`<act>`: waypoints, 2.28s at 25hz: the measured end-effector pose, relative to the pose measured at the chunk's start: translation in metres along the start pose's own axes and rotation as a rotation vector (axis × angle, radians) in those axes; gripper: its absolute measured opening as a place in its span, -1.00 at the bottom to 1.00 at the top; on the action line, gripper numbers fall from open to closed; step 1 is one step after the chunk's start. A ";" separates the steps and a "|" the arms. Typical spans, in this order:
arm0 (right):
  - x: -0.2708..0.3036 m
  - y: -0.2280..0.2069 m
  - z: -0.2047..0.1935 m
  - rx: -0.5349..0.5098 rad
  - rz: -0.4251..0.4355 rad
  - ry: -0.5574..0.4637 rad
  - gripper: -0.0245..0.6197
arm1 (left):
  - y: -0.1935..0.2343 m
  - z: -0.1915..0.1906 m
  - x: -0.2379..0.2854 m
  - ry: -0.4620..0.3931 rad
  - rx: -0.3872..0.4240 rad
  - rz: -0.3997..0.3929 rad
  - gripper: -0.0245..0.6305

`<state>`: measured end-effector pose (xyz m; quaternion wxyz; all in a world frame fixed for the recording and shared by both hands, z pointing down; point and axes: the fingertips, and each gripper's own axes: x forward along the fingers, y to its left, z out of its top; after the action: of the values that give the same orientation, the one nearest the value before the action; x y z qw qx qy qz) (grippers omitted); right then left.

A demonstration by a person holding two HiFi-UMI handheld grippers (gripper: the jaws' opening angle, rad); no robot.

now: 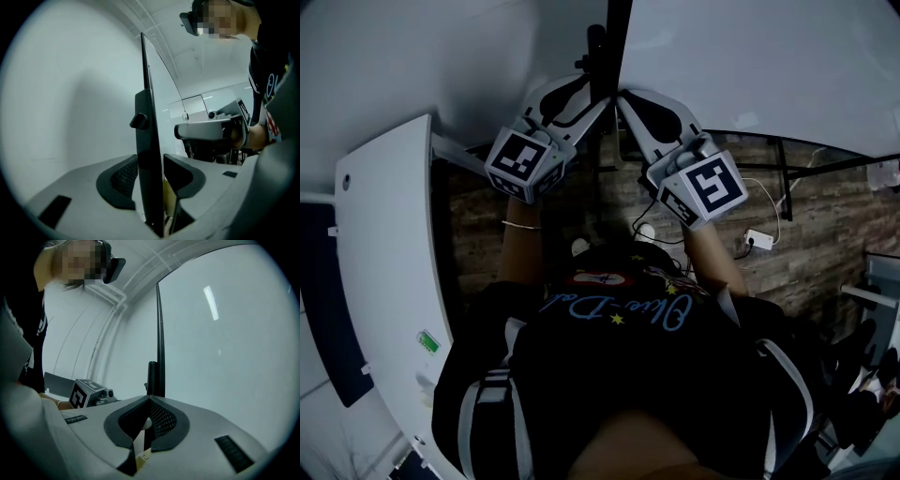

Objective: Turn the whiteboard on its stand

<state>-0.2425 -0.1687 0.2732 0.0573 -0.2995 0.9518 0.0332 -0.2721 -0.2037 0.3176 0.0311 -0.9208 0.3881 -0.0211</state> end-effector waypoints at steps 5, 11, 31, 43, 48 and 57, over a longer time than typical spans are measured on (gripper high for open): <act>-0.003 0.000 0.000 0.009 0.006 -0.004 -0.84 | -0.004 0.000 -0.008 0.011 0.015 0.011 -0.45; -0.005 -0.001 -0.002 0.023 0.012 -0.005 -0.84 | -0.011 0.005 -0.015 0.013 0.022 0.011 -0.51; -0.022 -0.002 0.004 0.044 0.045 -0.020 -0.85 | -0.033 0.023 -0.024 0.023 0.071 0.011 -0.84; -0.028 -0.004 -0.001 0.061 0.051 -0.012 -0.85 | -0.033 0.018 -0.025 0.034 0.073 0.020 -0.84; -0.031 -0.006 -0.001 0.064 0.040 -0.009 -0.85 | -0.036 0.022 -0.023 0.018 0.044 0.012 -0.85; -0.036 -0.007 -0.001 0.062 0.022 0.001 -0.85 | -0.034 0.022 -0.024 0.009 0.055 0.009 -0.85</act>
<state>-0.2094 -0.1546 0.2785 0.0658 -0.2872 0.9556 0.0043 -0.2629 -0.1617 0.2979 0.0546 -0.9177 0.3918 -0.0358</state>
